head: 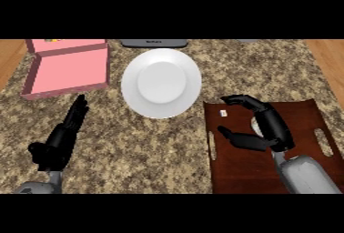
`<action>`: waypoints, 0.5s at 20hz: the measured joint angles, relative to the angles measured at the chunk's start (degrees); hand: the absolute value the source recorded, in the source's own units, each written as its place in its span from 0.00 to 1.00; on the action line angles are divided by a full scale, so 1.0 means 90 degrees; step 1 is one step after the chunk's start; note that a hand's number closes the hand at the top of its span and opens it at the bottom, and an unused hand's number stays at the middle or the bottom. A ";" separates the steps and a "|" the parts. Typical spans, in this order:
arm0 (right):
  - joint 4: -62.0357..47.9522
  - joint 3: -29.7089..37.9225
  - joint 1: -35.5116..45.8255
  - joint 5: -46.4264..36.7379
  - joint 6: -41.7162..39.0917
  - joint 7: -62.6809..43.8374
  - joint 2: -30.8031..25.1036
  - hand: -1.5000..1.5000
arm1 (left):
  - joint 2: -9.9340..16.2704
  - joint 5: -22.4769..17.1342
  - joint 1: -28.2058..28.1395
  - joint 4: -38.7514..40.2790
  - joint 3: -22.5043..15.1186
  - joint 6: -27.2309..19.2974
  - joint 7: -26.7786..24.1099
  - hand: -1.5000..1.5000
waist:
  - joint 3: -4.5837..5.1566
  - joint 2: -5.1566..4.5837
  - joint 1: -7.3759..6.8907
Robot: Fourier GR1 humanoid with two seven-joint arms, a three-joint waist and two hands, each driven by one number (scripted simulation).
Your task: Pick the cupcake from the tray and place it in the plate
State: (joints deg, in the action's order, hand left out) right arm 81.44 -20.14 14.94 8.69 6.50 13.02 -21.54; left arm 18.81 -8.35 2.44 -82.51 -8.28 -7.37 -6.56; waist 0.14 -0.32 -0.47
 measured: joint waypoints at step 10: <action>-0.0598 0.0618 -0.0874 -0.0611 0.0037 0.2105 -0.0178 0.00 | 0.0032 -0.0092 0.0032 0.0609 0.0439 0.0441 -0.0180 0.50 | -0.0016 0.0033 0.0069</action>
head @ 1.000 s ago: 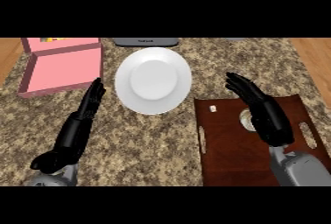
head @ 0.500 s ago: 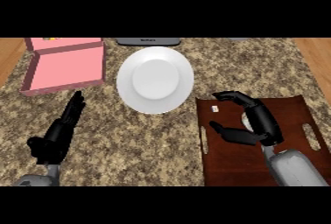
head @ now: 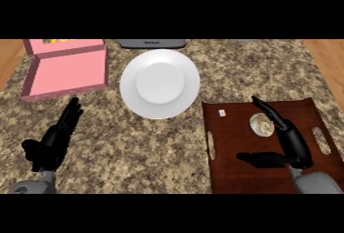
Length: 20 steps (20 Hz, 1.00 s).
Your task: Pick the cupcake from the tray and place it in the plate
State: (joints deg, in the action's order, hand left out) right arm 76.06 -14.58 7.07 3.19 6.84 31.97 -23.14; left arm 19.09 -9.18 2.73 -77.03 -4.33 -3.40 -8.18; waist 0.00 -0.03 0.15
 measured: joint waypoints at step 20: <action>0.1101 -0.0208 -0.0102 -0.2047 -0.1145 -0.3317 -0.1921 0.00 | -0.0132 0.0172 0.0130 0.0165 0.0229 0.0225 0.0021 0.50 | 0.0005 0.0008 -0.0022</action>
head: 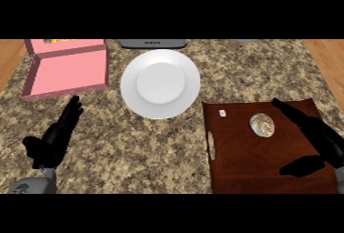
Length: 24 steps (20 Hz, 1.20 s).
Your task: Pick the cupcake from the tray and place it in the plate
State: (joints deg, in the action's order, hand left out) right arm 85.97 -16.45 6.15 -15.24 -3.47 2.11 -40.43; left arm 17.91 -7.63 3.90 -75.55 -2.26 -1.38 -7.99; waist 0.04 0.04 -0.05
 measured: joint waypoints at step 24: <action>-0.2615 0.0468 0.1227 -0.2704 -0.0557 -0.0093 0.1527 0.00 | -0.0402 0.0534 -0.0027 -0.0176 0.0434 0.0312 0.0152 0.50 | -0.0007 -0.0010 -0.0025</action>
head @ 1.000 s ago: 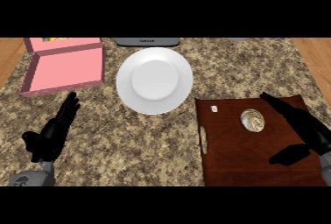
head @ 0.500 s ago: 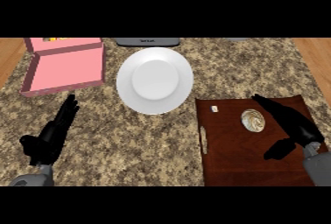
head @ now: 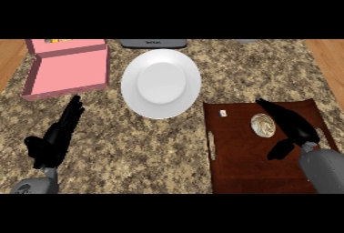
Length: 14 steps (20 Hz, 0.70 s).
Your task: Pick the cupcake from the tray and place it in the plate
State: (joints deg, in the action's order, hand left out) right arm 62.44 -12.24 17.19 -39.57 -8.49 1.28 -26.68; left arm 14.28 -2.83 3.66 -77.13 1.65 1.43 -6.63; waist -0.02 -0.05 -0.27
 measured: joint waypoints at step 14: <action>-0.1237 0.0304 0.0629 -0.0718 -0.0055 0.1205 0.0412 1.00 | -0.0157 0.0161 -0.0095 -0.0115 0.0184 0.0202 0.0024 0.50 | 0.0075 0.0050 0.0005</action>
State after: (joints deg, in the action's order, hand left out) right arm 51.31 -9.51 22.85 -46.03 -8.98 12.12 -22.97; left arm 12.87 -1.38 2.81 -78.17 3.30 3.25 -6.41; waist 0.66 0.40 -0.23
